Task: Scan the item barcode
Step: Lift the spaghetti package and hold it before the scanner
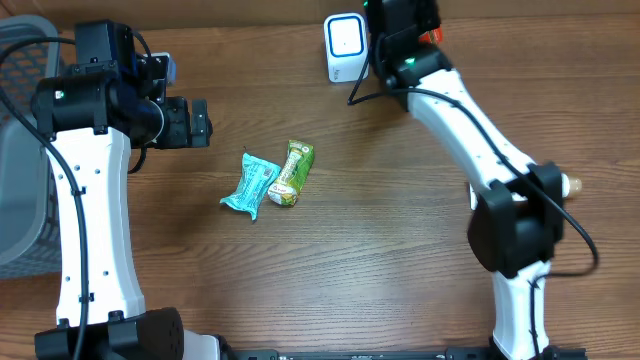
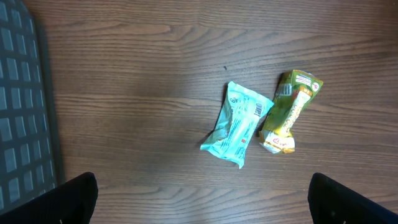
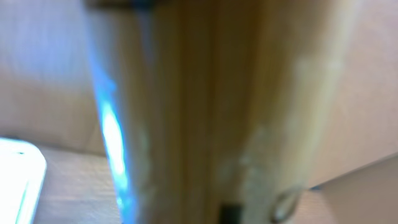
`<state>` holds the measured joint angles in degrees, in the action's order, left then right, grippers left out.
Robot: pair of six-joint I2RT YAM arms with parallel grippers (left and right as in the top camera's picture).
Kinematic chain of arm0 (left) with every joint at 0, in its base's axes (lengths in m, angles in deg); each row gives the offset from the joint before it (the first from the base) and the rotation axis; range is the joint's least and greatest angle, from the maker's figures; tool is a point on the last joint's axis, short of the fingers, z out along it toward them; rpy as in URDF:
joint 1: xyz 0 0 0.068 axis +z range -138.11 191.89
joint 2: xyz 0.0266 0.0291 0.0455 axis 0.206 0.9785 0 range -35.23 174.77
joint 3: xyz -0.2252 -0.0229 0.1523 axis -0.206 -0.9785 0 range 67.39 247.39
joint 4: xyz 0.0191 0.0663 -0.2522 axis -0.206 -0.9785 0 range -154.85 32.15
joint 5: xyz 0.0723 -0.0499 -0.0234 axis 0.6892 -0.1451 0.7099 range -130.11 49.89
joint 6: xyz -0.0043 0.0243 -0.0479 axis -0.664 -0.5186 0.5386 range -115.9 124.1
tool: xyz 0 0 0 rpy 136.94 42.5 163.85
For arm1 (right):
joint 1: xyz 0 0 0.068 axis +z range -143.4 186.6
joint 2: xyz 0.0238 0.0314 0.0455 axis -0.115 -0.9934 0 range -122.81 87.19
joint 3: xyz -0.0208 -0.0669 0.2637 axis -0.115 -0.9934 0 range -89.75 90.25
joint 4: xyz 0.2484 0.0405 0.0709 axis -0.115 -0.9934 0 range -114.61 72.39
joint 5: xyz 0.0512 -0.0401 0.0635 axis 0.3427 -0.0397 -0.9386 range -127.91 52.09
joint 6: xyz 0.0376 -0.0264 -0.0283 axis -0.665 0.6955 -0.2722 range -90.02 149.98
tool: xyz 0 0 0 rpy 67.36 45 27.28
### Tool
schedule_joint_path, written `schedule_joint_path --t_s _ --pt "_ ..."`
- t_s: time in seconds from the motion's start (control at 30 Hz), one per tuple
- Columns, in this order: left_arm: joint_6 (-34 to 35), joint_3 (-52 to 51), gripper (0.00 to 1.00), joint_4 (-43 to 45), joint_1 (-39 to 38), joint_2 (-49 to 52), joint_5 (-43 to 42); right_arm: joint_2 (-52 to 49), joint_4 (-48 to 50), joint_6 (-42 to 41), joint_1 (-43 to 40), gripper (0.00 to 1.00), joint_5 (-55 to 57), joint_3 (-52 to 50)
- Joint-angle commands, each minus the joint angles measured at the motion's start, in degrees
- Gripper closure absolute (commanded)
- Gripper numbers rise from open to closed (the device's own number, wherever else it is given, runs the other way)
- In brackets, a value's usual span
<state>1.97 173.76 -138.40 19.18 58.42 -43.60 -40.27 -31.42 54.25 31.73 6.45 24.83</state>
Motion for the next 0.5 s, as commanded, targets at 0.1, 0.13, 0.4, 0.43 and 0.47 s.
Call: schedule_joint_path --t_s 0.1,0.13,0.4,0.43,0.47 --pt "-1.31 -0.13 0.01 0.02 0.42 0.09 -0.59 -5.53 6.29 27.19 0.22 0.96 0.11 1.62" --pt "-1.29 -0.13 0.01 0.02 0.42 0.09 -0.59 -6.54 6.95 30.49 0.22 0.96 0.13 1.62" --pt "-1.29 -0.13 0.00 0.02 0.42 0.09 -0.59 -12.68 14.49 39.26 0.22 0.96 4.81 1.57" --pt "-1.29 -0.13 0.01 0.02 0.42 0.09 -0.59 -12.83 15.15 39.23 0.22 0.96 5.38 1.57" --pt "-1.29 -0.13 0.00 0.00 0.42 0.09 -0.59 -12.92 15.04 39.19 0.22 0.96 5.31 1.53"
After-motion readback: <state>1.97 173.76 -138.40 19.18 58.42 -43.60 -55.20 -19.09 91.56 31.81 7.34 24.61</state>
